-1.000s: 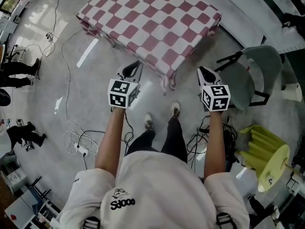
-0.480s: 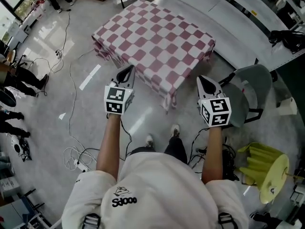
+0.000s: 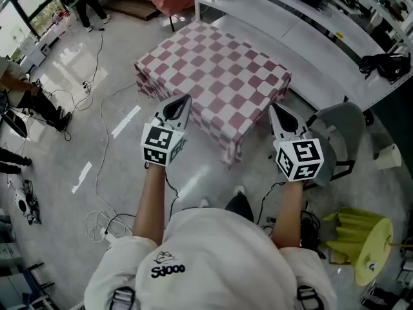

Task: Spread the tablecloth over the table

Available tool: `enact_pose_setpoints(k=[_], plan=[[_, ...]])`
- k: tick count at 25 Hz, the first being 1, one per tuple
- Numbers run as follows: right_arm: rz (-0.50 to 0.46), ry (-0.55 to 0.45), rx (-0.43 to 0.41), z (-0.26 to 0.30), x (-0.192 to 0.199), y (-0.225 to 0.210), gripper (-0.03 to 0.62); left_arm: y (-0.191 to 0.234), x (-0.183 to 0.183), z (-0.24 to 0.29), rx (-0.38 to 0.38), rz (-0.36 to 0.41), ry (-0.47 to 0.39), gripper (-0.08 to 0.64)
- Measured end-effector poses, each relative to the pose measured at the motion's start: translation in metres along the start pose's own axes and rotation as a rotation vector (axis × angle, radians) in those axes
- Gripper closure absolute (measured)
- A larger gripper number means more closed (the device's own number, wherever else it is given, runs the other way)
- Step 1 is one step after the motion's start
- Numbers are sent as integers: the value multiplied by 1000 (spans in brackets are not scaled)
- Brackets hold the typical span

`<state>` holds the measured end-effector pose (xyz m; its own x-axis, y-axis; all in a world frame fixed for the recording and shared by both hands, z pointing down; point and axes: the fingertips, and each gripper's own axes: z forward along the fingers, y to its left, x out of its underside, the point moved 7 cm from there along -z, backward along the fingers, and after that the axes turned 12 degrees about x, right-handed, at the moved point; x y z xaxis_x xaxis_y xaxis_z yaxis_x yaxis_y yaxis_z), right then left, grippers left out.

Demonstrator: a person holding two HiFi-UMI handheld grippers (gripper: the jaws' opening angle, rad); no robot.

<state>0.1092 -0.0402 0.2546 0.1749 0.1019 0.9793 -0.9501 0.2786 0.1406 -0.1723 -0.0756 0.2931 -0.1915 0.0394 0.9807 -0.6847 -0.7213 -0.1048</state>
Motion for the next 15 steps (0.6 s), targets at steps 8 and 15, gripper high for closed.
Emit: enact_pose_setpoints(k=[8,15], plan=[[-74,-47,9,-10,-30,16,569,-10,-44,-16,15,92,-51,531],[-101,-53,-16,-12,-38,25,569,-18,-60,-21,24,141,-72,531]])
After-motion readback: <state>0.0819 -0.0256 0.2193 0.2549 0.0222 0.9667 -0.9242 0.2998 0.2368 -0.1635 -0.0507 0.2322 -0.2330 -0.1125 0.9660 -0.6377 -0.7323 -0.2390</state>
